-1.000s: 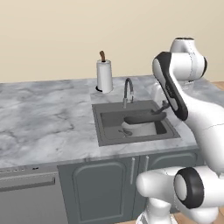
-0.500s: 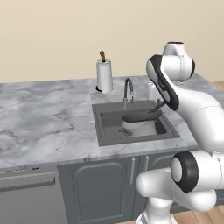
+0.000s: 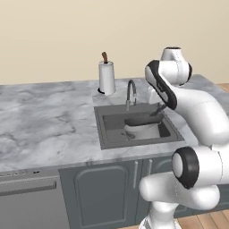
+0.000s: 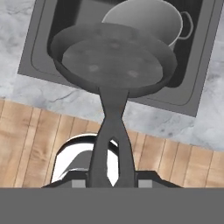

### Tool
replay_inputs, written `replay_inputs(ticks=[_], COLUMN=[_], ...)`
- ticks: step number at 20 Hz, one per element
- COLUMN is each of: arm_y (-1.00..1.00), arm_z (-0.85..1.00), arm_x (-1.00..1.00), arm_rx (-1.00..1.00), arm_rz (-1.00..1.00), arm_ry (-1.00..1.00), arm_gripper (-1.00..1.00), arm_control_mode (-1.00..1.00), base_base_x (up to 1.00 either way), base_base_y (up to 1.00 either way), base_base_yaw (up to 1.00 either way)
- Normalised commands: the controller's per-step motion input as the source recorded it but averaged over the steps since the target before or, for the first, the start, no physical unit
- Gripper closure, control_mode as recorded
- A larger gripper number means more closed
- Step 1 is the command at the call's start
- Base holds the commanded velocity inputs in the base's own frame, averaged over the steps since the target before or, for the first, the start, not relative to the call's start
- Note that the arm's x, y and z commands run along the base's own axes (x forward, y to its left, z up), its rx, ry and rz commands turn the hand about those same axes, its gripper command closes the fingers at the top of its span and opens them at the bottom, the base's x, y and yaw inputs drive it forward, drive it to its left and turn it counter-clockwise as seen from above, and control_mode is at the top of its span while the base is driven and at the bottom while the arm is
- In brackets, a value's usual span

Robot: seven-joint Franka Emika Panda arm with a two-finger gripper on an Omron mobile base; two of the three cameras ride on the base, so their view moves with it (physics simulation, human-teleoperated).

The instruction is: Move the pot and pan from the stove into the sink.

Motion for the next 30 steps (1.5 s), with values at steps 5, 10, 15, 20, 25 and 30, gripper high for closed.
replay_inputs(ticks=[5, 10, 15, 20, 25, 30], arm_y=[0.00, 0.00, 0.00, 0.00, 0.00, 0.00], arm_z=[-0.33, -0.28, -0.24, -0.24, -0.27, -0.32], arm_x=[0.16, 0.20, 0.32, 0.41, 0.39, 0.26], arm_rx=[-0.04, -0.02, 0.00, 0.00, 0.00, 0.00], arm_rz=[0.00, 0.00, 0.00, 0.00, 0.01, 0.04], arm_ry=[-0.03, -0.03, -0.05, -0.04, -0.01, 0.00], arm_gripper=[1.00, 1.00, 1.00, 1.00, 1.00, 1.00], arm_control_mode=[-1.00, -1.00, -1.00, -1.00, -1.00, -1.00], base_base_x=[0.00, 0.00, 0.00, 0.00, 0.00, 0.00], base_base_y=[0.00, 0.00, 0.00, 0.00, 0.00, 0.00], base_base_yaw=[0.00, 0.00, 0.00, 0.00, 0.00, 0.00])
